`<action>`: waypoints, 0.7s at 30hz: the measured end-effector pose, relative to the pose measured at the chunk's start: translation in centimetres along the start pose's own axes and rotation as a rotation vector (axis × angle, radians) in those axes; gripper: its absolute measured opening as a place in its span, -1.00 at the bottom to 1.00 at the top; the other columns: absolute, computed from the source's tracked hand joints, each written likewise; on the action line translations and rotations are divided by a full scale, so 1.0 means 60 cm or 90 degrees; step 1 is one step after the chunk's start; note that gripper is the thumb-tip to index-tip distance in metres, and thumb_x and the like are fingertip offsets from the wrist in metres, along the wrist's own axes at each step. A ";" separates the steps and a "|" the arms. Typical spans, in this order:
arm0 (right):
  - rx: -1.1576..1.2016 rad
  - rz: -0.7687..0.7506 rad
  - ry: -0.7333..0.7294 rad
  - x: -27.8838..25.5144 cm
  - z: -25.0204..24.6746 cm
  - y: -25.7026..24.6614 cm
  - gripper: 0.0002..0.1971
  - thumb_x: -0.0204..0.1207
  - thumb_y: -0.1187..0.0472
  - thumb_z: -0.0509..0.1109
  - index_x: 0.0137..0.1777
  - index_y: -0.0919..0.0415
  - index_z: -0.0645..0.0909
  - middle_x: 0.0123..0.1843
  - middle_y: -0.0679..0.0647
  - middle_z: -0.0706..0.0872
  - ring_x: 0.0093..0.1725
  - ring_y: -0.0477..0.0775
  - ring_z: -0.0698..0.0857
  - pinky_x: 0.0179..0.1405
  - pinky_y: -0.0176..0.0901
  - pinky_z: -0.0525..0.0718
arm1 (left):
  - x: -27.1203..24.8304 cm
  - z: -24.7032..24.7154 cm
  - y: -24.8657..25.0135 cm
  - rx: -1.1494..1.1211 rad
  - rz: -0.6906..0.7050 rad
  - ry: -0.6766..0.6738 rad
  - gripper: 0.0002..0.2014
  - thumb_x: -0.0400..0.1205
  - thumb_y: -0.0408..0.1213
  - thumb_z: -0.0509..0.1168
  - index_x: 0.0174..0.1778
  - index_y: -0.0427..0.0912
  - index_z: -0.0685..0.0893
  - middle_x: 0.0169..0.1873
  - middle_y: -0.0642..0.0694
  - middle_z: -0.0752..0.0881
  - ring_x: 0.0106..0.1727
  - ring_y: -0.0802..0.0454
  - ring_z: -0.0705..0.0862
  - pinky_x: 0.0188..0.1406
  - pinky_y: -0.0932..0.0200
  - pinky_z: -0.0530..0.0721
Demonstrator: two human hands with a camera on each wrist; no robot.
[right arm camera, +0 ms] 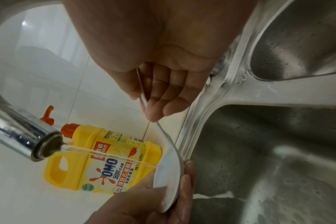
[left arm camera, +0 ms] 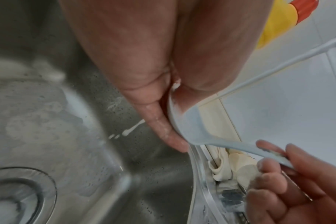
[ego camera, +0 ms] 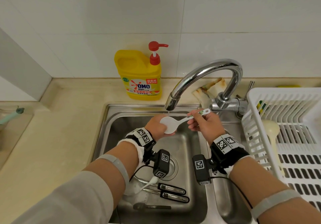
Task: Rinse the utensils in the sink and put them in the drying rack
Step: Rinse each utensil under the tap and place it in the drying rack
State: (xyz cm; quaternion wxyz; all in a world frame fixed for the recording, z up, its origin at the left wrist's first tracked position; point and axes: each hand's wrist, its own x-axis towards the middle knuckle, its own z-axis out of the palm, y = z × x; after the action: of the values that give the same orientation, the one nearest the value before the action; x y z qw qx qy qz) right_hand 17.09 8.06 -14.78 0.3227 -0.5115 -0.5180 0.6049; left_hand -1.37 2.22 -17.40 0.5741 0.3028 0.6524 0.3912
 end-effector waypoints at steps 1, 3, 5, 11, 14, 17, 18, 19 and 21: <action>-0.013 -0.007 0.002 0.001 0.001 -0.001 -0.77 0.71 0.30 0.29 -0.03 0.39 0.76 -0.30 0.28 0.77 -0.41 0.10 0.72 -0.36 -0.15 0.74 | 0.001 -0.001 -0.003 0.004 -0.011 0.015 -0.48 0.31 -0.63 0.29 0.25 -0.40 0.67 0.21 -0.40 0.69 0.27 -0.35 0.70 0.13 -0.28 0.79; -0.039 -0.026 0.002 0.002 0.002 -0.004 -0.77 0.70 0.27 0.31 -0.08 0.35 0.76 -0.34 0.24 0.77 -0.42 0.11 0.72 -0.38 -0.13 0.73 | 0.009 -0.001 -0.012 0.009 -0.016 0.025 -0.42 0.28 -0.57 0.24 0.29 -0.38 0.64 0.28 -0.43 0.62 0.29 -0.45 0.67 0.07 -0.31 0.80; -0.058 -0.042 -0.005 0.003 0.003 -0.010 -0.77 0.70 0.25 0.32 -0.10 0.31 0.76 -0.35 0.22 0.78 -0.41 0.12 0.73 -0.37 -0.12 0.74 | 0.010 -0.001 -0.012 0.004 -0.023 0.025 -0.55 0.44 -0.60 0.28 0.28 -0.40 0.64 0.23 -0.45 0.67 0.17 -0.41 0.76 0.03 -0.24 0.82; -0.074 -0.085 -0.023 0.004 0.003 -0.028 -0.78 0.71 0.23 0.32 -0.04 0.36 0.73 -0.28 0.32 0.78 -0.39 0.12 0.74 -0.36 -0.17 0.76 | 0.020 -0.002 -0.015 0.031 -0.042 0.074 -0.78 0.74 -0.26 0.27 0.17 -0.33 0.71 -0.24 -0.31 0.83 -0.40 0.02 0.80 -0.52 0.26 0.72; -0.088 -0.093 -0.022 0.005 0.002 -0.027 -0.78 0.71 0.22 0.32 -0.03 0.35 0.73 -0.25 0.36 0.78 -0.37 0.13 0.75 -0.32 -0.12 0.78 | 0.020 0.001 -0.017 0.026 -0.034 0.050 -0.75 0.77 -0.30 0.21 0.21 -0.39 0.68 -0.16 -0.36 0.82 -0.36 -0.01 0.82 -0.47 0.27 0.75; -0.100 -0.097 -0.028 0.006 0.001 -0.023 -0.80 0.70 0.22 0.33 -0.03 0.31 0.74 -0.25 0.32 0.78 -0.36 0.12 0.74 -0.28 -0.10 0.78 | 0.018 0.002 -0.015 0.033 -0.017 0.050 -0.67 0.53 -0.43 0.38 0.23 -0.31 0.74 0.01 -0.32 0.82 -0.02 -0.19 0.83 -0.11 0.00 0.86; -0.097 -0.095 -0.034 0.005 0.001 -0.022 -0.81 0.70 0.22 0.34 -0.03 0.30 0.74 -0.26 0.29 0.78 -0.35 0.11 0.74 -0.27 -0.11 0.77 | 0.027 0.001 -0.022 0.044 -0.031 0.050 -0.57 0.38 -0.33 0.46 0.21 -0.15 0.78 0.02 -0.23 0.84 0.06 -0.19 0.82 0.02 -0.14 0.84; -0.090 -0.092 -0.037 0.004 0.001 -0.021 -0.82 0.69 0.23 0.35 -0.02 0.30 0.74 -0.26 0.27 0.77 -0.35 0.10 0.74 -0.27 -0.12 0.77 | 0.040 -0.002 -0.035 0.060 -0.040 0.047 -0.51 0.28 -0.24 0.49 0.18 -0.02 0.80 0.01 -0.17 0.85 0.09 -0.18 0.82 0.10 -0.22 0.81; -0.060 -0.078 -0.039 0.003 -0.001 -0.019 -0.82 0.69 0.24 0.35 0.00 0.32 0.74 -0.25 0.27 0.76 -0.34 0.10 0.73 -0.26 -0.13 0.76 | 0.030 -0.002 -0.024 0.024 -0.018 0.035 -0.54 0.34 -0.26 0.54 0.20 -0.09 0.78 0.02 -0.24 0.84 0.06 -0.22 0.83 0.12 -0.24 0.80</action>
State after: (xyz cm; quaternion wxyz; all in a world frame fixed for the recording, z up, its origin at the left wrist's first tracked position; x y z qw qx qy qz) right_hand 16.97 8.53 -13.76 0.3188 -0.4746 -0.5859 0.5743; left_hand -1.69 3.00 -19.57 0.5555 0.2932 0.6795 0.3791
